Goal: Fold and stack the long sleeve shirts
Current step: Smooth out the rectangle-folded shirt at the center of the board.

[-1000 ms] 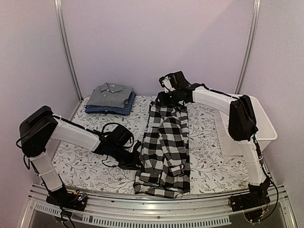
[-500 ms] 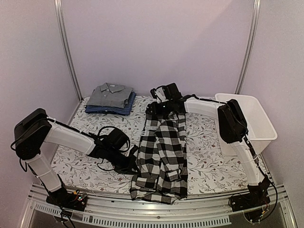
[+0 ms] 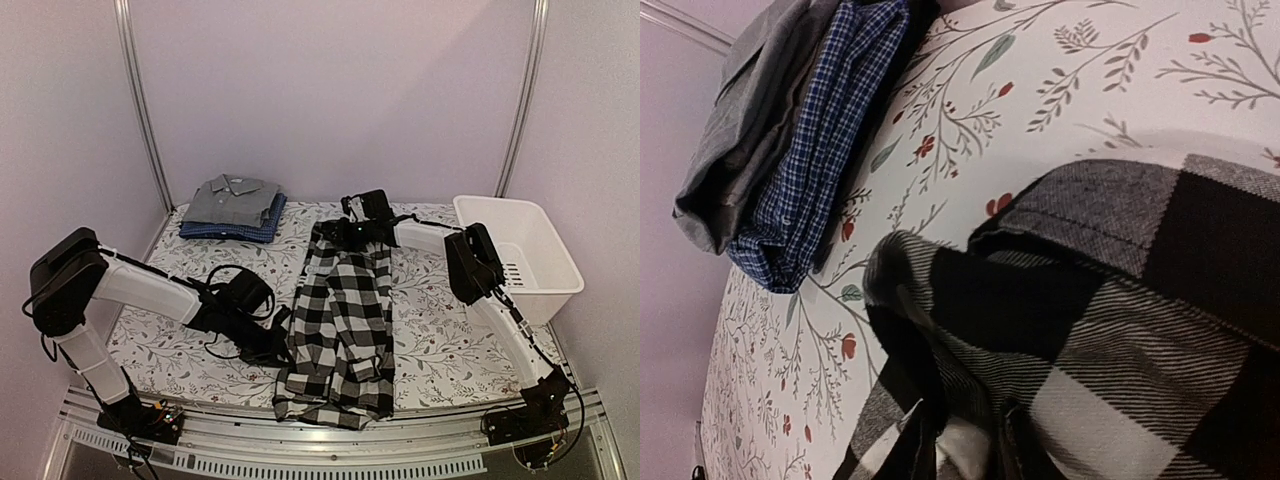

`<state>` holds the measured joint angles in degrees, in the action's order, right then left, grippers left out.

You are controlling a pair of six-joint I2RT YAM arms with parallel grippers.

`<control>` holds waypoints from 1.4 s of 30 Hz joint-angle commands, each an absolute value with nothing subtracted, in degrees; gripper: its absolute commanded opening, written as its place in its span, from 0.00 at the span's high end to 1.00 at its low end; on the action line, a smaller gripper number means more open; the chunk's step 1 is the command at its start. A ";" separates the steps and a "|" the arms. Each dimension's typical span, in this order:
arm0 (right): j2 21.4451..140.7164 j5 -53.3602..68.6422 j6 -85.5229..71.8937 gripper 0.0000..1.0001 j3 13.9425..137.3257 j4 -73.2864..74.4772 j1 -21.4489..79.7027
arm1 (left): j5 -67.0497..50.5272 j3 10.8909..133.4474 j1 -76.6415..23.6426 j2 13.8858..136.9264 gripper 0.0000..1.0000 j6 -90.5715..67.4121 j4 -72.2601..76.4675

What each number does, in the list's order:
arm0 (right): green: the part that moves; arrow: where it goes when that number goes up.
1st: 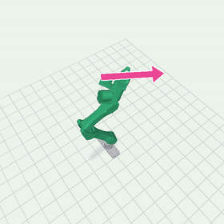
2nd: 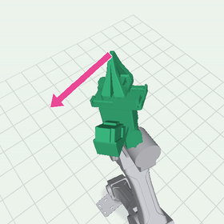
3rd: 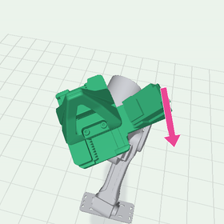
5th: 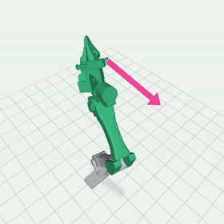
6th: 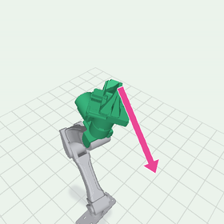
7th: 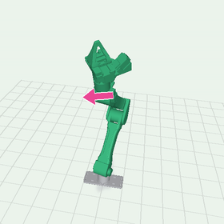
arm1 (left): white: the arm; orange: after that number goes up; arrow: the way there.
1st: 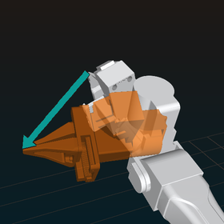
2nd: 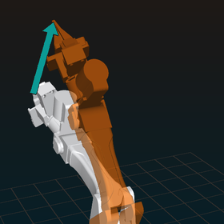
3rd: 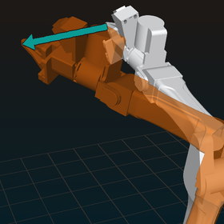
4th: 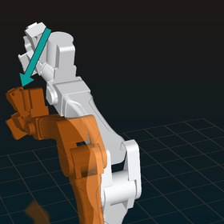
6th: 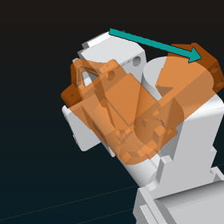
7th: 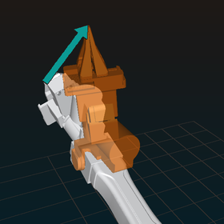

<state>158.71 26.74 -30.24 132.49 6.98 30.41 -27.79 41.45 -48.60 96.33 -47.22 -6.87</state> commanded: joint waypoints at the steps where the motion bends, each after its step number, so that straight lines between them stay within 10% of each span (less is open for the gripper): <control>1: 162.47 27.45 -35.33 0.78 135.06 3.91 29.58 | -27.05 43.03 -49.49 94.91 0.99 -46.97 -10.74; 17: 144.03 27.04 -28.54 0.59 132.20 10.27 29.05 | -17.48 49.36 -47.31 89.51 0.66 -42.82 -18.18; 33: 109.76 28.40 -30.74 0.72 78.11 -2.39 37.68 | -18.21 57.92 -43.51 92.41 0.66 -36.48 -19.93; 42: 113.49 28.39 -31.33 0.72 72.91 -4.43 37.78 | -19.81 58.40 -43.09 96.06 0.67 -36.37 -16.78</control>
